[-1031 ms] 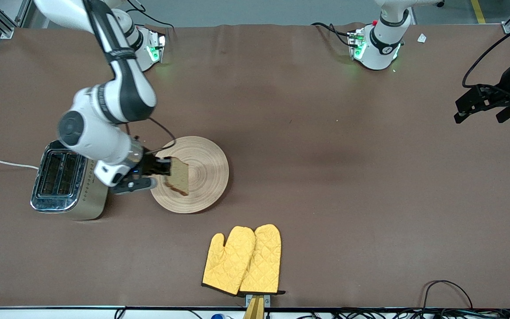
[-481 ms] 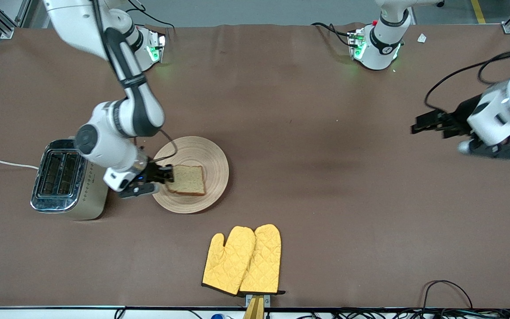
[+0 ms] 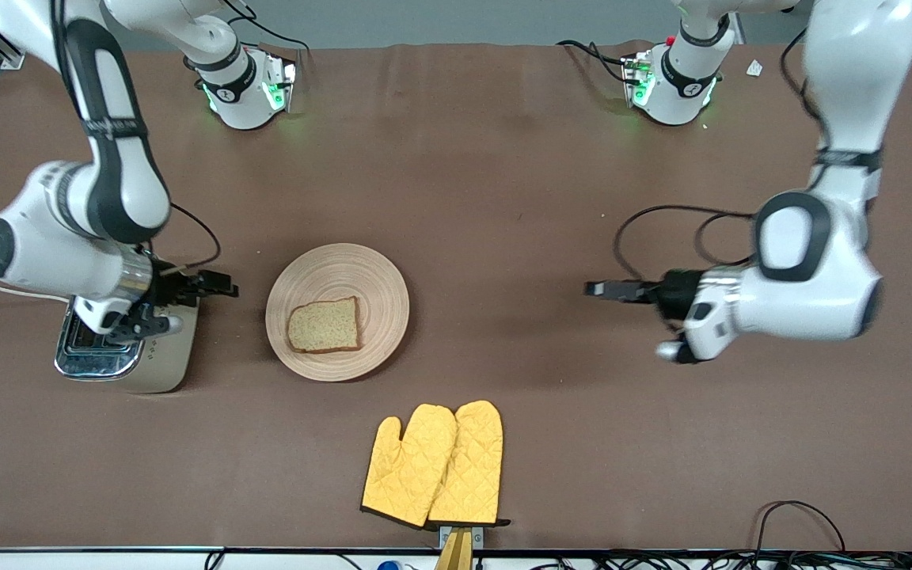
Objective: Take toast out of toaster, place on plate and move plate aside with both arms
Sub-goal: 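Grip the plate rim with the left gripper while the right gripper withdraws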
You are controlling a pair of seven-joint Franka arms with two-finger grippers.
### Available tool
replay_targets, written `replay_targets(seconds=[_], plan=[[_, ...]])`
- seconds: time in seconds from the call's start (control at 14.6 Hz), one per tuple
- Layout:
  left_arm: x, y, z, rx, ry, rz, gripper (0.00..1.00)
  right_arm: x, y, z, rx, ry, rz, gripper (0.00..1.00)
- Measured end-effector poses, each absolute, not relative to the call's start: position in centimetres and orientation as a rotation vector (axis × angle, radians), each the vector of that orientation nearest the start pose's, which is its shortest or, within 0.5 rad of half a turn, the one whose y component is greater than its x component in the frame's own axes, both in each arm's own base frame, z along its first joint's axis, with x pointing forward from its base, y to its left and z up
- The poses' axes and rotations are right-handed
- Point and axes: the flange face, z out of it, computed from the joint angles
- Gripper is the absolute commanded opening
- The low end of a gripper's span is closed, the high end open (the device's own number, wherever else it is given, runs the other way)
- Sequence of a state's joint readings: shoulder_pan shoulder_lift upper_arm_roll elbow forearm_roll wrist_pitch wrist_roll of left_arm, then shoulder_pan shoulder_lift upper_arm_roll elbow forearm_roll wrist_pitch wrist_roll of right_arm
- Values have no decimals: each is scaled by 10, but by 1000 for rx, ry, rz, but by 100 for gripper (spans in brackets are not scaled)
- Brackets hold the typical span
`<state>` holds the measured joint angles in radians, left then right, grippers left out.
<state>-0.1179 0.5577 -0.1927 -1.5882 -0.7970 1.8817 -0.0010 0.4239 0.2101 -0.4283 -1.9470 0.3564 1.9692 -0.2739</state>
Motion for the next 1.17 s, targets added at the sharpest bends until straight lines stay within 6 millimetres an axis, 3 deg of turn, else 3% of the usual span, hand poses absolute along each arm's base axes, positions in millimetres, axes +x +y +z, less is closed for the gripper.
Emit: replay_targets(seconds=[0.27,0.41,0.55,0.62,0.69,0.76,0.89,1.17], plan=[[604,-393,237,2273,122,-380,100,561,6,467,-3033,-118,93,100],[584,-449,207,2265,129,-329,100,554,-25,516,-3065,-67,16,100],[565,-487,182,2246,132,-289,99,544,-59,552,-3107,-40,-46,100],[557,-500,171,2238,136,-273,93,540,-70,564,-3127,-30,-62,100],[549,-512,161,2235,137,-259,75,537,-75,571,-3136,-24,-74,100],[543,-520,154,2237,136,-248,34,536,-77,573,-3142,-25,-81,100],[537,-529,147,2239,118,-227,3,537,-75,574,-3146,-32,-84,100],[538,-525,138,2217,97,-205,1,538,-72,574,-3148,-40,-86,100]])
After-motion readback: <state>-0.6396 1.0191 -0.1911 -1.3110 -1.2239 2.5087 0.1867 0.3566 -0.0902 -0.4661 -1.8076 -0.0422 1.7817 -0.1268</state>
